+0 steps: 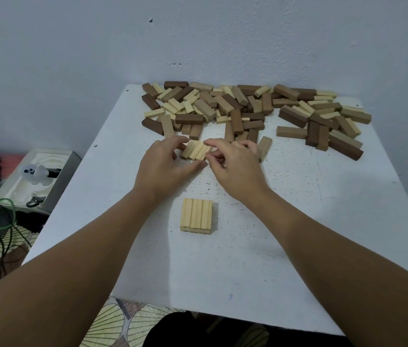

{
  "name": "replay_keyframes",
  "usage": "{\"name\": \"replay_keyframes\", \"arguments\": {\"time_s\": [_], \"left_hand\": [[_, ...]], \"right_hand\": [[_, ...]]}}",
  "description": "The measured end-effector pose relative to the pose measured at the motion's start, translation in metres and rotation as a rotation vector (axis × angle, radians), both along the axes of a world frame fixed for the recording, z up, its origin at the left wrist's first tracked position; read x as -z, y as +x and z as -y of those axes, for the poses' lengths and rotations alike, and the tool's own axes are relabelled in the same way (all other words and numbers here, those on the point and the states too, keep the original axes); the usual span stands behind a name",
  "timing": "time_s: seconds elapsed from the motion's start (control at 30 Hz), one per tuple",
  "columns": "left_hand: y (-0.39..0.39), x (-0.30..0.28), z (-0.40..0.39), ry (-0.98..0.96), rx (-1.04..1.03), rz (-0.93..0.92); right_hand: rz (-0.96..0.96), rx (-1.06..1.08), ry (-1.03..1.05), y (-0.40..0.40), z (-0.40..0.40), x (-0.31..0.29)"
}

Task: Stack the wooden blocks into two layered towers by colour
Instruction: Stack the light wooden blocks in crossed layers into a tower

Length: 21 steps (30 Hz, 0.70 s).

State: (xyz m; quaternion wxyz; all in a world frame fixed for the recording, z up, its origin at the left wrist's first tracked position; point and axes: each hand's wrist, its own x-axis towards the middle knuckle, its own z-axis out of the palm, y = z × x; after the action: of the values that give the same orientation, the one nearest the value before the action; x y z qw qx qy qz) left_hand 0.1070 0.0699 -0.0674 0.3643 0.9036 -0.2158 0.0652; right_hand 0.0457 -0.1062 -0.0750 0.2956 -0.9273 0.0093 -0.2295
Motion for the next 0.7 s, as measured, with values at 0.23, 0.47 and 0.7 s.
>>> {"name": "replay_keyframes", "arguments": {"time_s": [0.23, 0.47, 0.7], "left_hand": [[0.0007, -0.0026, -0.0006, -0.020, 0.066, -0.070], [0.0009, -0.0022, -0.0054, -0.053, 0.045, -0.097], [-0.0036, -0.0014, -0.0069, -0.049, -0.055, -0.098]], "right_hand": [[-0.038, 0.044, -0.098, 0.0010, 0.0013, 0.0019], [-0.137, 0.063, -0.156, 0.0010, 0.0023, 0.0015], [-0.177, 0.103, -0.119, 0.0010, 0.0023, 0.0001]]}}
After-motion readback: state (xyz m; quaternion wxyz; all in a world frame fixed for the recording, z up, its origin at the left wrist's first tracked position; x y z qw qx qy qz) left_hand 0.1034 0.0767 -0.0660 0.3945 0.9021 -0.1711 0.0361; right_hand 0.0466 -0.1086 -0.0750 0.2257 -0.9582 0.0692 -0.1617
